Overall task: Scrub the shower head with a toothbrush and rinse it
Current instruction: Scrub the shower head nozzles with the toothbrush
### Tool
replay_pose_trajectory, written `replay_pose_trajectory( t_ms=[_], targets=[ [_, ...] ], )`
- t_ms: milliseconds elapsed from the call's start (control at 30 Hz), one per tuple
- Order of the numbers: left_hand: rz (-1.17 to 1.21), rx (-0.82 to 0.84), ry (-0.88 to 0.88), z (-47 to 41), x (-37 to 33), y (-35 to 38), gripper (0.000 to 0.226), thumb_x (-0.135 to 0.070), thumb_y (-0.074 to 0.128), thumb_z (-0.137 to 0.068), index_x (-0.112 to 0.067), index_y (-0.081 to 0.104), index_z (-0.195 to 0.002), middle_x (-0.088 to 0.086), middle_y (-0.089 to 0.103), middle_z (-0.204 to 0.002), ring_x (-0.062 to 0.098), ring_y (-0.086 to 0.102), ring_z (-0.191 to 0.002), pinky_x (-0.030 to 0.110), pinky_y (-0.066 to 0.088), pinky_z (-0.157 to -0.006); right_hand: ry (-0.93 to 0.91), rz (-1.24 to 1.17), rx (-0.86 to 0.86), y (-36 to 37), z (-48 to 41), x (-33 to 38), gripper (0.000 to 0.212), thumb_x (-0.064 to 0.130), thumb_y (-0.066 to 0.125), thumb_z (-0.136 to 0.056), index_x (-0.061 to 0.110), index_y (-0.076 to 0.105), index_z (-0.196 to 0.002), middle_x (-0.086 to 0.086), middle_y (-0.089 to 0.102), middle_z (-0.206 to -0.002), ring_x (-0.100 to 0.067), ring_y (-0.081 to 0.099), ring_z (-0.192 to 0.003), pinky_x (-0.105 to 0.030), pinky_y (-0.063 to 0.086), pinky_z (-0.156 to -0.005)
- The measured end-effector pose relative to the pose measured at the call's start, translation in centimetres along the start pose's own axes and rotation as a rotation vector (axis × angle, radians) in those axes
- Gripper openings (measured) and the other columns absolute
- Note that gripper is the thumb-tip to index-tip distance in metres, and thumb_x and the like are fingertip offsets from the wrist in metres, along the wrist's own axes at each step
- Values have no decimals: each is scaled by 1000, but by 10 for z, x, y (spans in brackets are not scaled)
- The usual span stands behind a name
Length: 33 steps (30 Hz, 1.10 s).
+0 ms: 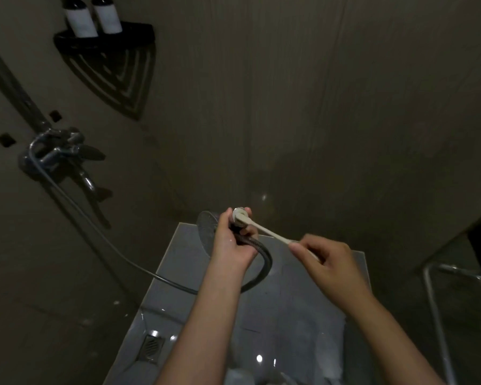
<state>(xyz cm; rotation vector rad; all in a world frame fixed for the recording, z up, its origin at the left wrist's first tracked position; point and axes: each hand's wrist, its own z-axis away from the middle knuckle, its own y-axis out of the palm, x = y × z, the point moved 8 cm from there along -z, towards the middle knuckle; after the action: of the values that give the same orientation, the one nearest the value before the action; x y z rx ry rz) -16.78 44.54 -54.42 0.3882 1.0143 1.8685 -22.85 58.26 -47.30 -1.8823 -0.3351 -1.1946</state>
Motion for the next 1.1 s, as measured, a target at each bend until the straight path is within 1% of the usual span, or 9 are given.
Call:
replay_pose_trajectory(
  t_ms=[133, 233, 367, 500, 667, 833, 933, 1033, 1100],
  targets=[
    [58, 11, -27, 1, -1, 2, 27, -13, 49, -91, -8, 53, -65, 7, 58, -45, 9, 49, -29, 11, 28, -26, -19, 46, -79, -6, -8, 4, 34, 35, 56, -87, 7, 64, -71, -16, 57, -62, -33, 54, -63, -44, 44, -58],
    [56, 22, -40, 1, 0, 0, 28, -13, 48, -92, -8, 51, -64, 9, 58, -45, 9, 51, -31, 12, 28, -26, 1, 0, 25, 1, -3, 0, 32, 32, 57, -88, 6, 65, -71, -17, 58, -65, -33, 55, -66, -39, 42, -57],
    [-4, -21, -15, 0, -1, -4, 26, -13, 49, -91, -6, 53, -66, 9, 58, -44, 7, 39, -25, 11, 29, -26, 5, 23, -8, -2, -9, 0, 32, 32, 57, -88, 4, 65, -72, -19, 58, -66, -33, 55, -66, -42, 44, -59],
    [43, -4, -19, 3, -5, -3, 28, -12, 51, -91, -8, 49, -62, 10, 57, -44, 9, 49, -29, 12, 27, -26, 14, -10, 106, 10, -8, -1, 36, 34, 58, -87, 3, 64, -70, -21, 56, -67, -22, 50, -62, -36, 38, -56],
    [-82, -23, -19, 3, -2, -6, 23, -15, 49, -92, -8, 49, -70, 8, 58, -44, 9, 54, -37, 12, 27, -25, 28, 3, -89, -9, -15, -3, 36, 28, 55, -90, 0, 58, -68, -20, 50, -61, -27, 44, -57, -43, 39, -55],
    [-307, -18, -6, 5, -5, -11, 26, -21, 53, -91, -15, 47, -66, 2, 57, -53, 8, 55, -36, 10, 29, -26, 1, -63, -30, 2, -18, 8, 42, 30, 49, -93, -2, 50, -65, -20, 45, -61, -14, 39, -57, -31, 32, -56],
    [-337, -8, 21, 6, -15, -12, 33, -19, 57, -89, -17, 46, -58, 1, 57, -53, 11, 57, -37, 11, 37, -30, -18, -88, -1, 9, -18, 11, 41, 28, 47, -95, 1, 49, -64, -11, 42, -58, -11, 39, -56, -30, 32, -56],
    [-370, -12, 89, 7, -30, -15, 28, -16, 60, -87, -17, 48, -61, 1, 58, -48, 12, 57, -41, 15, 47, -39, -29, -145, 40, 20, -20, 13, 41, 29, 44, -97, 10, 48, -61, 1, 41, -57, -7, 39, -55, -30, 31, -56],
    [-386, -29, 119, 8, -41, -18, 26, -16, 62, -85, -18, 49, -63, 1, 57, -53, 11, 56, -46, 16, 47, -39, -45, -152, 48, 27, -24, 16, 42, 30, 43, -98, 16, 48, -59, 3, 40, -56, -6, 38, -55, -30, 31, -55]
  ],
)
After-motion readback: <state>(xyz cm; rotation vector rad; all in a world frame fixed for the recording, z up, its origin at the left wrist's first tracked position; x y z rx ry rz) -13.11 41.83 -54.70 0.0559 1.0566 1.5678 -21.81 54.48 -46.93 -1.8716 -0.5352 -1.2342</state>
